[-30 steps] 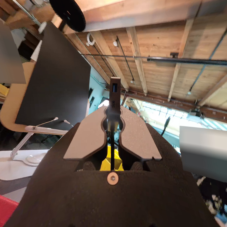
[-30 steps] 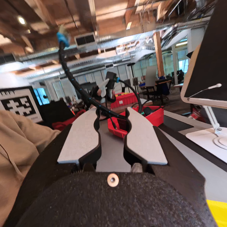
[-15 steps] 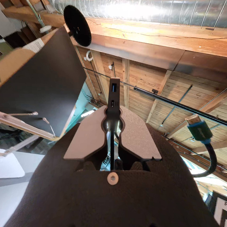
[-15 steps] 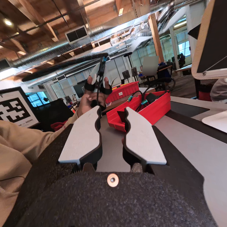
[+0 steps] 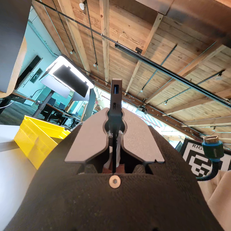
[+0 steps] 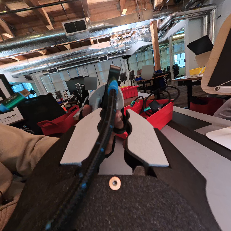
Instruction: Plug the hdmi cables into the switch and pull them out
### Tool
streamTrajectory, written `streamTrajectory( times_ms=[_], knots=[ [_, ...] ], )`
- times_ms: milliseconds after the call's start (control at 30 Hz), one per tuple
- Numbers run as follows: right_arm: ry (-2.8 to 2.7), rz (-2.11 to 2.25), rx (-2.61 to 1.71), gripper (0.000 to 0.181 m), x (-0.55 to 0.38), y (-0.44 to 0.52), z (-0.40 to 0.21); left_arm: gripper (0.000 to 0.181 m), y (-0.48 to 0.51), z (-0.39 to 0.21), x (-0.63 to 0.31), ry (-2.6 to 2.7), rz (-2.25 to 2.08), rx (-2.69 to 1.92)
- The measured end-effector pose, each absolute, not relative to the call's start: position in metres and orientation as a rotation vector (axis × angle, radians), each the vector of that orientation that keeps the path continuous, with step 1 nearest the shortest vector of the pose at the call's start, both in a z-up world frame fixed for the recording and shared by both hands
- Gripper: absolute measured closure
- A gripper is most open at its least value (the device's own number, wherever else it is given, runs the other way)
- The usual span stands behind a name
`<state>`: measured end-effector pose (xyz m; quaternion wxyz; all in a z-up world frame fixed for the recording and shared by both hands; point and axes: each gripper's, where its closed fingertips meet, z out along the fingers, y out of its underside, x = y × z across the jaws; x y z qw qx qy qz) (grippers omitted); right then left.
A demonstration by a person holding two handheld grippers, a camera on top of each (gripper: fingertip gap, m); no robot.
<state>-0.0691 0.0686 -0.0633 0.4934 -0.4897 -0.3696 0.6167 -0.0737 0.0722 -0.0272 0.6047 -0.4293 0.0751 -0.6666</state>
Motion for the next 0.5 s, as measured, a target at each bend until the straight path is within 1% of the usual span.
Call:
streamTrajectory(
  times_ms=[67,133,233,333,367,400,500],
  knots=[
    [-0.903,1.497,-1.165,0.153,-0.070,0.065,-0.061,0.168,0.071,-0.026,-0.075,0.192,-1.531,-0.987],
    [-0.902,1.555,-1.120,0.148,-0.071,0.058,-0.055,0.168,0.071,-0.025,-0.076,0.191,-1.522,-0.989],
    [-0.875,1.533,-1.136,0.147,-0.070,0.062,-0.052,0.168,0.070,-0.026,-0.074,0.197,-1.543,-0.984],
    [-0.846,1.529,-1.101,0.155,-0.065,0.062,-0.046,0.167,0.067,-0.028,-0.064,0.235,-1.541,-1.000],
    [-0.837,1.536,-1.094,0.164,-0.063,0.062,-0.043,0.167,0.066,-0.030,-0.062,0.238,-1.542,-1.007],
    [-0.844,1.526,-1.092,0.167,-0.062,0.062,-0.043,0.167,0.067,-0.031,-0.061,0.238,-1.542,-1.006],
    [-0.885,1.521,-1.110,0.167,-0.060,0.063,-0.046,0.166,0.065,-0.034,-0.058,0.319,-1.502,-1.044]
  ],
)
